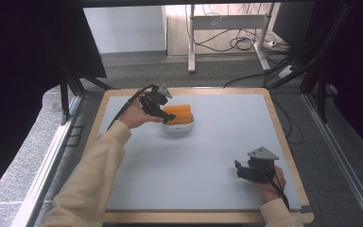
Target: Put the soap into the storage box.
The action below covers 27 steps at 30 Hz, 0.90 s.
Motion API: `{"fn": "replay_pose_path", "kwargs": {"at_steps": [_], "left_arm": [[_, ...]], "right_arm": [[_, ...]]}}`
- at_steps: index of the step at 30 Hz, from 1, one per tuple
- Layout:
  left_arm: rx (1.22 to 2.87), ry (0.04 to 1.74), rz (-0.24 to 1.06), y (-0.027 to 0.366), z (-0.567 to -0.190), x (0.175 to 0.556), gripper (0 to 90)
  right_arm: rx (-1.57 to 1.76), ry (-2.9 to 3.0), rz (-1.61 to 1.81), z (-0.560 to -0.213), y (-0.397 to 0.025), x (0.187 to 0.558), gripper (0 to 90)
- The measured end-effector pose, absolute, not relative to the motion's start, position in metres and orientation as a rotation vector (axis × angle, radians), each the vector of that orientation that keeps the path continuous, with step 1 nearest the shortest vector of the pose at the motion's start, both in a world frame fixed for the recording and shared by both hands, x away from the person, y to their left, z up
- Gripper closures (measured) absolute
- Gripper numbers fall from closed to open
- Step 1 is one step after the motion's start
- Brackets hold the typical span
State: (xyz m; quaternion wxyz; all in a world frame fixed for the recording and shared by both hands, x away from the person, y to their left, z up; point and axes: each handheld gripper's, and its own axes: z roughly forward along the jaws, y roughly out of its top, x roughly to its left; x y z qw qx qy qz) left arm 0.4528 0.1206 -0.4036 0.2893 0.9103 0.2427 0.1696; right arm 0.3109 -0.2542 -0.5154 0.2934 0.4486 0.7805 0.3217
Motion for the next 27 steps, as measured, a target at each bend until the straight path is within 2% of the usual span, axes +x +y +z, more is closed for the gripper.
{"fn": "replay_pose_path", "kwargs": {"at_steps": [15, 20, 27], "left_arm": [[2.287, 0.789, 0.441, 0.17, -0.411, 0.373, 26.6], [2.249, 0.838, 0.41, 0.19, -0.428, 0.338, 26.4], [2.213, 0.914, 0.399, 0.206, -0.447, 0.313, 25.9]], "right_arm": [[1.2, 2.065, 0.848, -0.514, -0.256, 0.31, 17.5], [1.199, 2.065, 0.846, -0.514, -0.256, 0.31, 17.5], [1.201, 2.065, 0.841, -0.515, -0.255, 0.31, 17.5]]}}
